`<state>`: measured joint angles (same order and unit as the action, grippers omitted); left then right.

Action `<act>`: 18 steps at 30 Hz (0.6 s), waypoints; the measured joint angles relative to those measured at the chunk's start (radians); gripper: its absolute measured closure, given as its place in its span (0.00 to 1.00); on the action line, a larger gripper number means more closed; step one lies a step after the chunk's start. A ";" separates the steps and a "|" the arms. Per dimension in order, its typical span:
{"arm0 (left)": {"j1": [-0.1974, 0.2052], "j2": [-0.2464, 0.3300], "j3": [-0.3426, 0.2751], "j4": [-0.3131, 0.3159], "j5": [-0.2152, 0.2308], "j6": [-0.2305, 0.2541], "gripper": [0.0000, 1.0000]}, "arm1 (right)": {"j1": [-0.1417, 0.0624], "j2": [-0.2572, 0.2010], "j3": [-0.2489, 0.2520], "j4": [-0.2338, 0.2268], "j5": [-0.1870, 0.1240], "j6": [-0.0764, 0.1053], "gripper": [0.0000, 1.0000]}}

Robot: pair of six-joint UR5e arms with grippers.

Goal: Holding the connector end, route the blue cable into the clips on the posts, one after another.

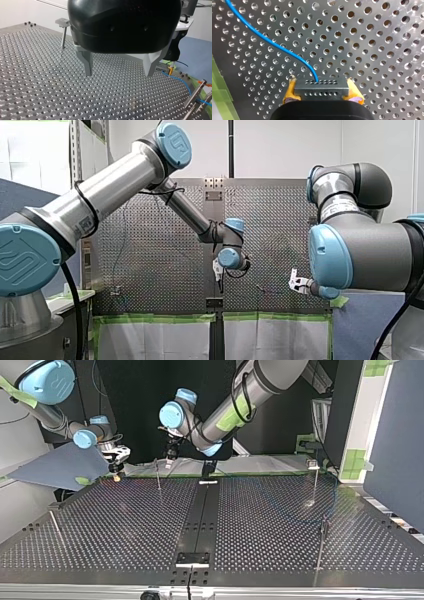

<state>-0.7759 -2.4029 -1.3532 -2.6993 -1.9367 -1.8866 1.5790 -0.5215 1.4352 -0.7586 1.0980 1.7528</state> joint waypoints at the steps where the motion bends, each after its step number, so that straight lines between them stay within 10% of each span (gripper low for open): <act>1: 0.001 0.007 -0.007 -0.002 -0.001 0.001 0.00 | 0.000 0.000 0.000 0.000 0.000 0.000 1.00; 18: 0.106 0.159 -0.159 0.098 0.055 -0.074 0.00 | 0.002 0.000 -0.003 0.002 0.000 -0.002 1.00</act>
<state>-0.6703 -2.2439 -1.5121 -2.6015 -1.8812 -1.9603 1.5806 -0.5215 1.4326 -0.7564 1.0982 1.7512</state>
